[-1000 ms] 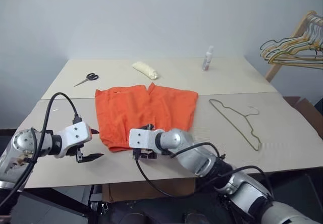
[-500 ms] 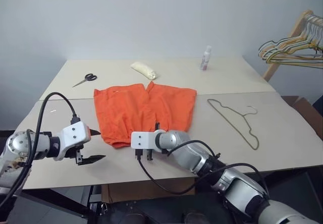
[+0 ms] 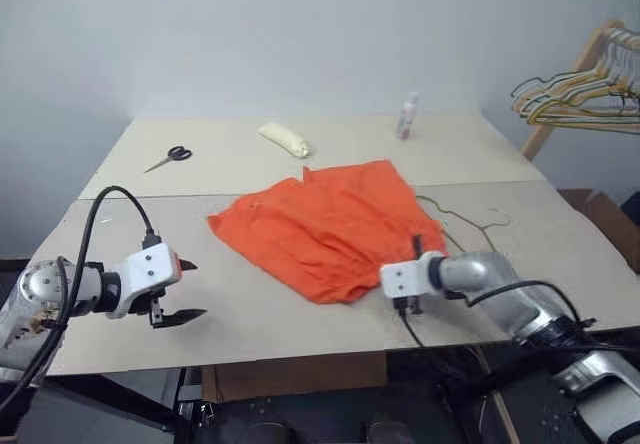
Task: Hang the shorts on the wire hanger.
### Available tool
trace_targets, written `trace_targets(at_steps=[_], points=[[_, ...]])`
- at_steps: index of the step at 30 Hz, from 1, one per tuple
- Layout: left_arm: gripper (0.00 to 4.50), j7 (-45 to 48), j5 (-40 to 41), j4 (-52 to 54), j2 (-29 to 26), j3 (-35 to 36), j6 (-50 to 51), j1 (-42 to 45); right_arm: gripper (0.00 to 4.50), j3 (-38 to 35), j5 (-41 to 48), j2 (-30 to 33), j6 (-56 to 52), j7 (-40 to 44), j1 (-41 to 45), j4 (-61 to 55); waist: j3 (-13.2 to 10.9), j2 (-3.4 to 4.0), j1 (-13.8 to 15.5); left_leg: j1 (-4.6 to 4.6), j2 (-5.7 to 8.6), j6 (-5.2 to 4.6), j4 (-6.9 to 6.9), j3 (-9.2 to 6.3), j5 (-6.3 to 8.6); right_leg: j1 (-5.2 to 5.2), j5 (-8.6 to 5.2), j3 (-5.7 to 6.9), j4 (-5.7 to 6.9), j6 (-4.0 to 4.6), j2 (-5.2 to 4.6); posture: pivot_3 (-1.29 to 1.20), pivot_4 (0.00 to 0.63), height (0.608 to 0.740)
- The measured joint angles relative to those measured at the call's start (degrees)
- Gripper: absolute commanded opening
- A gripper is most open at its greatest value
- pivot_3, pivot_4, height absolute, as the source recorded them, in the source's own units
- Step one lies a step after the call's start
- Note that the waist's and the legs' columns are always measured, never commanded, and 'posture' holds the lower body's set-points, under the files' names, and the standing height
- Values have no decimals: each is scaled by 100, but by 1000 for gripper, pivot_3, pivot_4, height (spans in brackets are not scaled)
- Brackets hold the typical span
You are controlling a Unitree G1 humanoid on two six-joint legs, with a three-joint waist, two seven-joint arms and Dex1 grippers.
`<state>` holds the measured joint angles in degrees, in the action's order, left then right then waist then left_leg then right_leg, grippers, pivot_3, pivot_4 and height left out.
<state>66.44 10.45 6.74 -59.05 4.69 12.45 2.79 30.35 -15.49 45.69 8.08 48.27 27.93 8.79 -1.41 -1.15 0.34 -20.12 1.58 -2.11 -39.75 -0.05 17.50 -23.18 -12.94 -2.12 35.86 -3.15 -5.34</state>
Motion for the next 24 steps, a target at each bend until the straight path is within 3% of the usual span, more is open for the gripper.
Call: trace_targets(at_steps=[4,9,13,17,23,24], points=[[4500,19,2,2,0,-41,2,69,2508,-177,139,68,305,374,-65,38,-1,0,-20,-2,-20,-3,-1,6,2,-3,0,-5,0,2,2,72,0,740],[4500,62,2,0,-4,-48,11,56,4348,-537,572,411,-170,1002,-509,-799,-2,1,55,-5,-27,-12,-4,7,7,-3,0,-2,0,2,-1,77,0,740],[4500,60,-12,1,-15,-49,6,22,4469,-893,959,85,-1940,1073,-735,-2208,-2,1,52,-4,-35,-12,-6,11,7,-5,2,-6,6,5,8,72,0,740],[4500,53,-126,-48,-14,-98,-1,57,4469,-706,895,-664,-3513,832,-651,-3242,-2,1,73,-4,-35,-11,-6,8,7,-6,1,2,7,7,10,68,0,740],[4500,54,-284,-232,-3,-358,-163,395,4469,341,86,-1606,-5010,120,-320,-3238,-2,0,134,-9,-18,-8,-9,6,7,-9,1,10,4,7,5,61,0,740],[4500,56,-325,-287,4,-380,-185,428,4306,407,18,-1676,-5141,45,-316,-3120,-2,0,140,-9,-16,-7,-9,7,7,-10,1,9,3,7,5,60,0,740]])
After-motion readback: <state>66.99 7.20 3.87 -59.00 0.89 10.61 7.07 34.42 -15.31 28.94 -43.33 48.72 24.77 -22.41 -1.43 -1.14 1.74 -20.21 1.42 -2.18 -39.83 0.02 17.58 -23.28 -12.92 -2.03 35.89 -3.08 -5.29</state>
